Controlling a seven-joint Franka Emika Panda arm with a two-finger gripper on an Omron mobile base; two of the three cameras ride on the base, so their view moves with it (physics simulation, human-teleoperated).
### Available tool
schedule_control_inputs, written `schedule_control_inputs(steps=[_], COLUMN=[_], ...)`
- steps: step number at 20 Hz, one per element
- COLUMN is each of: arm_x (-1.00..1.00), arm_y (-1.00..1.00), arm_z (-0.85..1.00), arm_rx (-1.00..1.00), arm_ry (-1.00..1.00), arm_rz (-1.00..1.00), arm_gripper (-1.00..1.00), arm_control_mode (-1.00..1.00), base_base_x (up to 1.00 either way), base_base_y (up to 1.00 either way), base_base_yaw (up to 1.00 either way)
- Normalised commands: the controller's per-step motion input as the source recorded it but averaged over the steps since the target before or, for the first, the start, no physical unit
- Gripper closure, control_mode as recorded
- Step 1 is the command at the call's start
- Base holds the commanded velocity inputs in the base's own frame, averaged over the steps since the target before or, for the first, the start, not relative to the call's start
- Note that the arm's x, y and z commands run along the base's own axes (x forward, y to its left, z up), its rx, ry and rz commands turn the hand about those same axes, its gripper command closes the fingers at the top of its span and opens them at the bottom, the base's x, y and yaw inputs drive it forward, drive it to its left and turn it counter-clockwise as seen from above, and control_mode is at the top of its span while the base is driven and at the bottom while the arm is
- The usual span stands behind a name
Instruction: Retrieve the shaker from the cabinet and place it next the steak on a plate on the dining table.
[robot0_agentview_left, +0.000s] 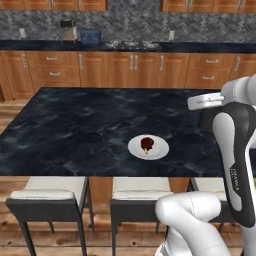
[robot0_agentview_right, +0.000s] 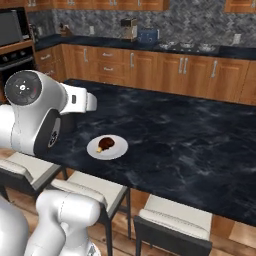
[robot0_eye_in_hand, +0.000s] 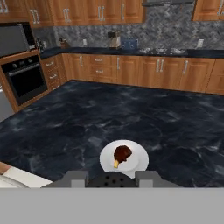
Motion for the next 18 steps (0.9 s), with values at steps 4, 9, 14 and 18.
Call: schedule_control_inputs(steps=[4,9,14,18], arm_x=[0.0,0.0,0.0,0.11], arm_y=[0.0,0.0,0.0,-0.04], arm_z=[0.0,0.0,0.0,-0.06], arm_rx=[0.0,0.0,0.0,0.0], arm_ry=[0.0,0.0,0.0,0.0], arm_rz=[0.0,0.0,0.0,0.0], arm_gripper=[1.0,1.0,1.0,1.0], arm_control_mode=[1.0,1.0,1.0,-1.0], base_base_x=[0.87,0.11,0.0,0.0], base_base_y=[0.0,0.0,0.0,0.0], base_base_yaw=[-0.13,0.0,-0.01,0.0])
